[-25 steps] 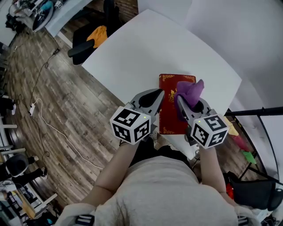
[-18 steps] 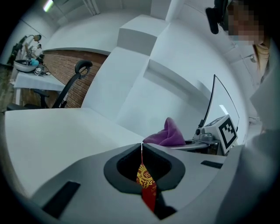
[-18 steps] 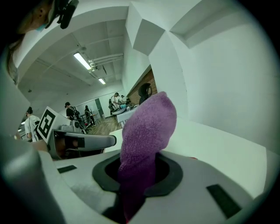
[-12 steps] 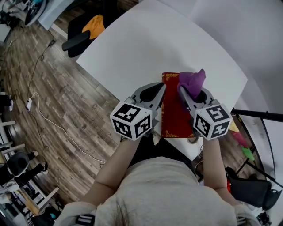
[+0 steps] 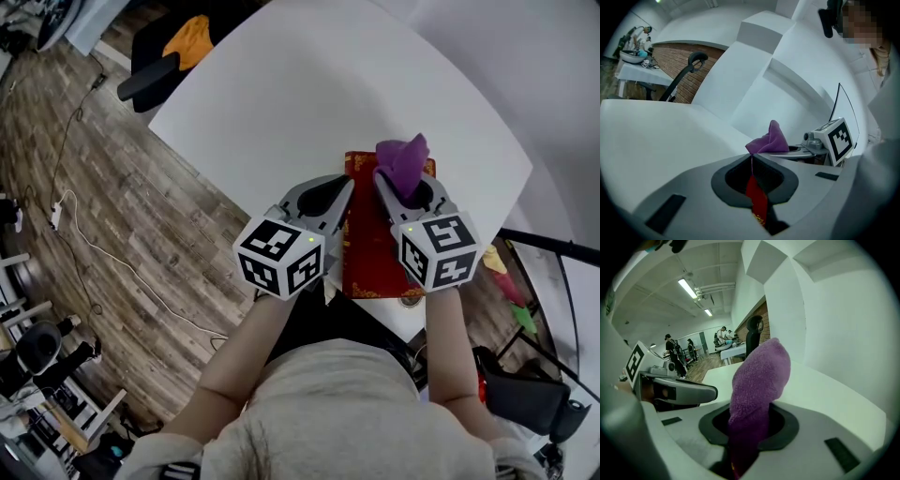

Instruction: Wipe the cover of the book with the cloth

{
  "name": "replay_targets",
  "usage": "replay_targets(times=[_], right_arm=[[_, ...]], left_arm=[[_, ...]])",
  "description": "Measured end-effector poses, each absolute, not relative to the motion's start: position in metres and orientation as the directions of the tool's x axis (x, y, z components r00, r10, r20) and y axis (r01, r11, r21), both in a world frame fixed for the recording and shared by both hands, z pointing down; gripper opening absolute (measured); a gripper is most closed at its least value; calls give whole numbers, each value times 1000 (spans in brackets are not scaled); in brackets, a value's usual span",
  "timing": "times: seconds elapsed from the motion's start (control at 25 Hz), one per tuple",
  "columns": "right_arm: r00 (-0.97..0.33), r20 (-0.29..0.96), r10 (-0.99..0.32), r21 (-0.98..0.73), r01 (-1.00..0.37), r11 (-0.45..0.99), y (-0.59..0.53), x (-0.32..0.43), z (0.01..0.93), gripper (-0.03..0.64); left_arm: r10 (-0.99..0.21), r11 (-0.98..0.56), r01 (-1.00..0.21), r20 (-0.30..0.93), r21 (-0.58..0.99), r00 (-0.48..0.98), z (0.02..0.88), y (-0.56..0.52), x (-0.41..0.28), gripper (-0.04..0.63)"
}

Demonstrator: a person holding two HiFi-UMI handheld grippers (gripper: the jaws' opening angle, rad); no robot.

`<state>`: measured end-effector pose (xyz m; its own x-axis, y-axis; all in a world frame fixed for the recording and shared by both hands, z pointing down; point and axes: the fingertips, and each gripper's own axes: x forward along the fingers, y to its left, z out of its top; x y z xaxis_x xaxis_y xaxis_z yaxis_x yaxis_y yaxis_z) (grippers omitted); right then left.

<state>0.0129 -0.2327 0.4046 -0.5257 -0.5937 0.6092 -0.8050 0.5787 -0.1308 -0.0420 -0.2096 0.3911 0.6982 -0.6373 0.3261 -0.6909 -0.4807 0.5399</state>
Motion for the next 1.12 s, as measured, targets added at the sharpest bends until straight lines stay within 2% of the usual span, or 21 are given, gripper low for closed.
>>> replay_targets(times=[0.32,0.88,1.12], right_arm=[[-508,645,-570,-135,-810,570,-239,7,426,113],[-480,685,-548,-84,-799,595,-238,8,439,221],[-461,679,-570,-67,-813,578,-234,24,429,224]], left_arm=[[-603,-494,-684,356,537,714,408,-214,-42,25],[-583,-486,-681,376,548,720,421,-219,-44,25],[-583,-491,-681,377,543,720,420,-219,-41,25]])
